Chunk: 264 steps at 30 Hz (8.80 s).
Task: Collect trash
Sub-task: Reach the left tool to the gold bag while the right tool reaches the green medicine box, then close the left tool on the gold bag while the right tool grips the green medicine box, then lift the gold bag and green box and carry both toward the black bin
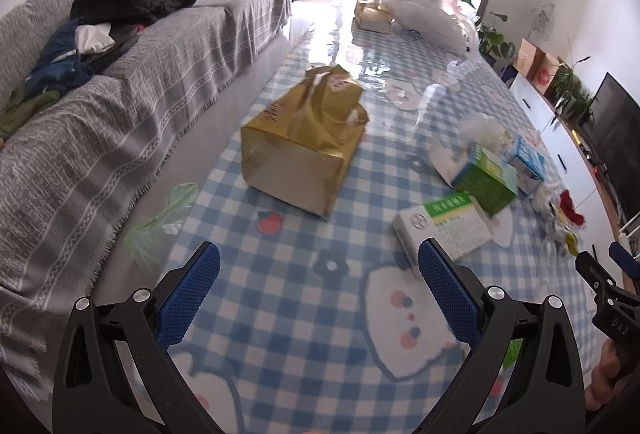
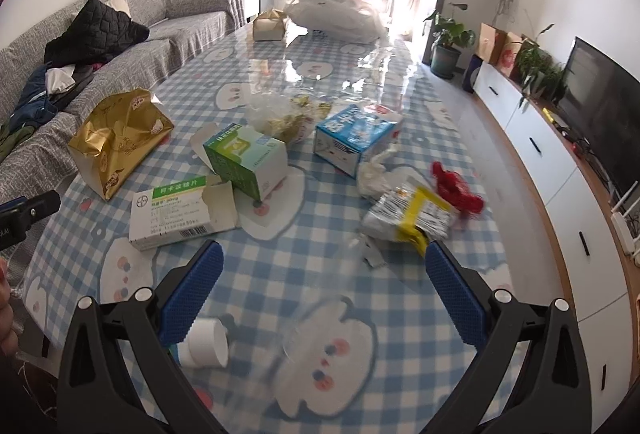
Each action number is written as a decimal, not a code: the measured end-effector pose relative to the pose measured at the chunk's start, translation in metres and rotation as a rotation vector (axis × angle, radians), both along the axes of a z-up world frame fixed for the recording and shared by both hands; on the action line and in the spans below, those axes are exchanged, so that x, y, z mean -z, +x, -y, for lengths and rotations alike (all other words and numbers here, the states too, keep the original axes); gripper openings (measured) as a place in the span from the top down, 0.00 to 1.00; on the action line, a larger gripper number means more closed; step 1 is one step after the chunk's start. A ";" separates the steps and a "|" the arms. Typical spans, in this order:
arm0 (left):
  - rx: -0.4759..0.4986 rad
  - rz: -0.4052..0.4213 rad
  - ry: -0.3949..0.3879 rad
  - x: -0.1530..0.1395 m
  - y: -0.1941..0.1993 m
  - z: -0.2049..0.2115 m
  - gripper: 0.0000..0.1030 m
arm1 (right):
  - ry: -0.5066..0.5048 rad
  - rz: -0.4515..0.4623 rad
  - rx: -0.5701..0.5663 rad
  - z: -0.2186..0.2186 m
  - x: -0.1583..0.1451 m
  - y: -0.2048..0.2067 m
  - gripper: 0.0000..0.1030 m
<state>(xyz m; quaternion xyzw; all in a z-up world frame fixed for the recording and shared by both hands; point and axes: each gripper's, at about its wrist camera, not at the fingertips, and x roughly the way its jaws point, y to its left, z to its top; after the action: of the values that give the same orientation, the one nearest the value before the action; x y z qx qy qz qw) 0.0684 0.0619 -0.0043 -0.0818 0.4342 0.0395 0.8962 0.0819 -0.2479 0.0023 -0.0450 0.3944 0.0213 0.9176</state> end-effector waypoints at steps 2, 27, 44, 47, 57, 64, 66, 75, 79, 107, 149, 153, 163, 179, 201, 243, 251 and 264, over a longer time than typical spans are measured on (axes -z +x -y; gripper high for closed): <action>-0.007 -0.007 0.003 0.000 0.009 -0.005 0.06 | -0.012 -0.007 -0.010 -0.008 0.002 0.011 0.06; 0.011 -0.107 0.030 0.029 0.124 -0.029 0.06 | -0.020 -0.165 -0.214 -0.041 0.028 0.137 0.09; 0.050 -0.159 0.075 0.041 0.148 -0.021 0.23 | 0.008 -0.230 -0.272 -0.054 0.047 0.153 0.18; 0.050 -0.157 0.072 0.042 0.148 -0.021 0.25 | 0.008 -0.245 -0.282 -0.057 0.051 0.153 0.25; 0.067 -0.160 0.094 0.044 0.143 -0.012 0.49 | -0.002 -0.267 -0.302 -0.065 0.063 0.151 0.45; 0.084 -0.168 0.085 0.046 0.141 -0.007 0.67 | 0.008 -0.264 -0.300 -0.062 0.066 0.148 0.54; 0.086 -0.164 0.070 0.046 0.140 -0.007 0.72 | 0.015 -0.262 -0.297 -0.061 0.066 0.148 0.55; 0.102 -0.164 0.068 0.049 0.135 -0.004 0.83 | 0.036 -0.251 -0.293 -0.056 0.067 0.144 0.65; 0.105 -0.158 0.075 0.047 0.133 -0.001 0.84 | 0.044 -0.247 -0.297 -0.056 0.068 0.142 0.68; 0.119 -0.104 0.036 0.033 0.131 -0.001 0.84 | -0.105 -0.248 -0.605 -0.095 0.025 0.165 0.43; 0.141 -0.093 -0.006 0.033 0.129 -0.004 0.89 | -0.237 -0.287 -0.598 -0.099 0.046 0.180 0.38; 0.140 -0.092 -0.007 0.033 0.129 -0.004 0.90 | -0.247 -0.296 -0.599 -0.098 0.052 0.177 0.37; 0.142 -0.071 -0.012 0.030 0.126 -0.004 0.90 | -0.207 -0.272 -0.596 -0.095 0.050 0.166 0.51; 0.144 -0.033 -0.020 0.016 0.115 -0.001 0.90 | -0.086 -0.173 -0.509 -0.079 0.023 0.143 0.53; 0.152 0.049 -0.015 -0.017 0.078 0.018 0.90 | 0.068 -0.001 -0.201 -0.028 -0.019 0.086 0.53; 0.144 0.125 -0.093 -0.030 -0.081 0.037 0.90 | 0.121 0.056 -0.110 -0.003 -0.032 -0.079 0.53; 0.154 0.119 -0.113 -0.027 -0.117 0.047 0.90 | 0.137 0.060 -0.110 -0.004 -0.039 -0.111 0.53; 0.171 0.099 -0.130 -0.023 -0.177 0.060 0.90 | 0.151 0.033 -0.118 -0.003 -0.031 -0.177 0.53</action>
<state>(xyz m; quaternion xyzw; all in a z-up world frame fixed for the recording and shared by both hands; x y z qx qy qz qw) -0.1084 0.0024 0.0185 -0.1041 0.3963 -0.0692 0.9096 -0.0947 -0.2447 0.0338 0.0010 0.3731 0.1042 0.9219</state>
